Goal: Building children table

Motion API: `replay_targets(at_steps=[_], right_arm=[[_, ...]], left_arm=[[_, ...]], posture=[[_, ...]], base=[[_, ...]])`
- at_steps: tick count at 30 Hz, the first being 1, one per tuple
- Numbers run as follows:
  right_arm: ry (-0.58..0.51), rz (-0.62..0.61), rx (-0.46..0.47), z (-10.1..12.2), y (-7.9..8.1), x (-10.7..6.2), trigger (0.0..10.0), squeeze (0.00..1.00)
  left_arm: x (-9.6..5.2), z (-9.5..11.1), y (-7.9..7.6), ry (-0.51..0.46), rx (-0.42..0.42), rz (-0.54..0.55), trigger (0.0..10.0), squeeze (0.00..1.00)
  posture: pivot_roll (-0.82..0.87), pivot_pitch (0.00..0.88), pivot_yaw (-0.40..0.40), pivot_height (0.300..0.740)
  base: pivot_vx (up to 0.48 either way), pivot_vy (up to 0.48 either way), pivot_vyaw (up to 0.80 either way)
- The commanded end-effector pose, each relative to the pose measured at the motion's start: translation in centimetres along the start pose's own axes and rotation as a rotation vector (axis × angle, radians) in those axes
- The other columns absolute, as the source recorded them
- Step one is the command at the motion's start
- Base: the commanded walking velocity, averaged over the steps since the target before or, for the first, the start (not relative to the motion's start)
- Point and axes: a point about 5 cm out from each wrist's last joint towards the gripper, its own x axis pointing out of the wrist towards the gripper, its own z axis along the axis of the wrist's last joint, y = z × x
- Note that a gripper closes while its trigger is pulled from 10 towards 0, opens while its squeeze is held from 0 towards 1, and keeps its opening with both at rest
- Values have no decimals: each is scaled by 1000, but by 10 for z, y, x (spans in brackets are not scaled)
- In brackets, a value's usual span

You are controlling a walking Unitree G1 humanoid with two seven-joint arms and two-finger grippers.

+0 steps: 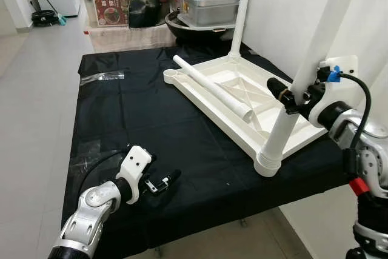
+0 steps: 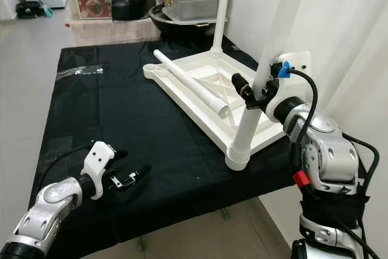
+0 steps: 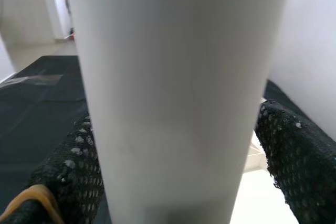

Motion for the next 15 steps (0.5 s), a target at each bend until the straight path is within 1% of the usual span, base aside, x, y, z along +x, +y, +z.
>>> replay_targets(at_steps=[1,6,9,15], right_arm=[[0,23,-3,0,0,1,10000,0],[-12,60,3,2,0,1,10000,0],[-18,94,-12,2,2,0,10000,0],[-31,123,-27,3,1,-1,10000,0]], left_arm=[[1,-3,-1,12,5,-10,10000,0],[0,-3,0,13,7,-10,10000,0],[-1,-3,0,15,8,-10,10000,0],[-2,-3,1,17,8,-10,10000,0]], posture=[[-53,0,-42,740],[-49,0,-43,740],[-46,0,-43,740],[-46,0,-41,740]], base=[[0,0,0],[0,0,0],[0,0,0],[0,0,0]])
